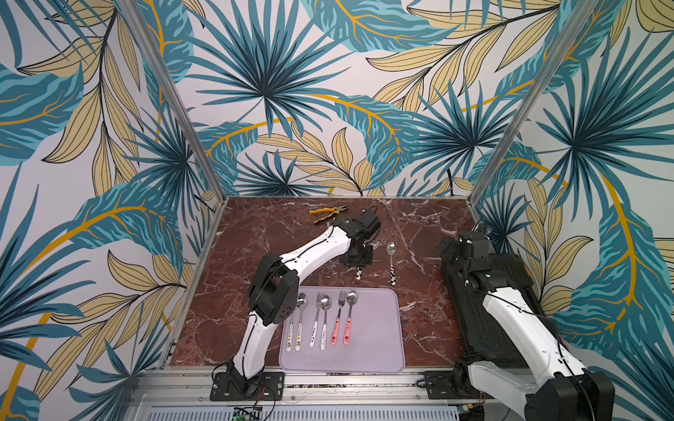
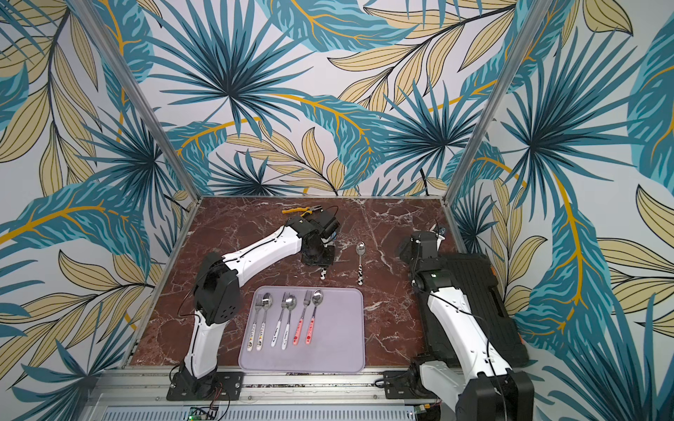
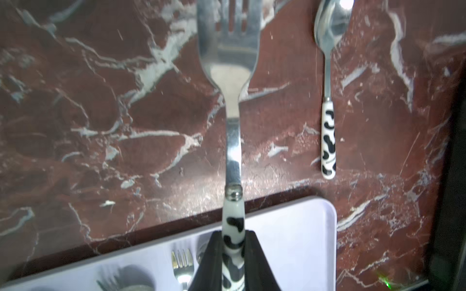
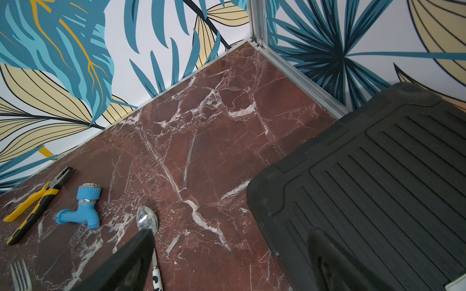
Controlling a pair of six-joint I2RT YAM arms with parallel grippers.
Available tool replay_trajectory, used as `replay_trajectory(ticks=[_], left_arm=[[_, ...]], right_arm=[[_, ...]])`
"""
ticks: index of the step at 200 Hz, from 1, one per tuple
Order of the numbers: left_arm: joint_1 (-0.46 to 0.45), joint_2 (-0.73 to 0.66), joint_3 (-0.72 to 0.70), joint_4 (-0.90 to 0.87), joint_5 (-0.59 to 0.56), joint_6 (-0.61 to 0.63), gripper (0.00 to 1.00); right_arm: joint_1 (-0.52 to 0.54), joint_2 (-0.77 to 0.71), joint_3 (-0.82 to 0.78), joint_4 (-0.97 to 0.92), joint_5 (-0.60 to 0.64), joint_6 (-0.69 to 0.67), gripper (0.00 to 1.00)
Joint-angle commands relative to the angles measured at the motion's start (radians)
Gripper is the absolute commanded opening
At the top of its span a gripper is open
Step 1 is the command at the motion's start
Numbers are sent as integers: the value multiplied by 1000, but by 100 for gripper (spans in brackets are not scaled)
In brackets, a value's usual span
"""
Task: Set the spoon and fork side by side
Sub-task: Pick up the fork at the center of the board, then place the fork on the tray.
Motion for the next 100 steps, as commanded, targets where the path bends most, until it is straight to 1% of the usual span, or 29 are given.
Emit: replay_trajectory(ticks=[1, 58, 75, 100], left_arm=[[-53, -64, -104, 43, -19, -44, 6], [-177, -198, -406, 199, -7, -178, 6], [-219, -210, -451, 212, -10, -207, 6], [-268, -217, -473, 205, -26, -231, 5]], right_arm=[[-1, -9, 7, -17, 6, 11, 100], [-1, -6, 7, -15, 7, 13, 100], [-1, -7, 8, -14, 5, 13, 99], [-1, -9, 9, -18, 16, 8, 99]])
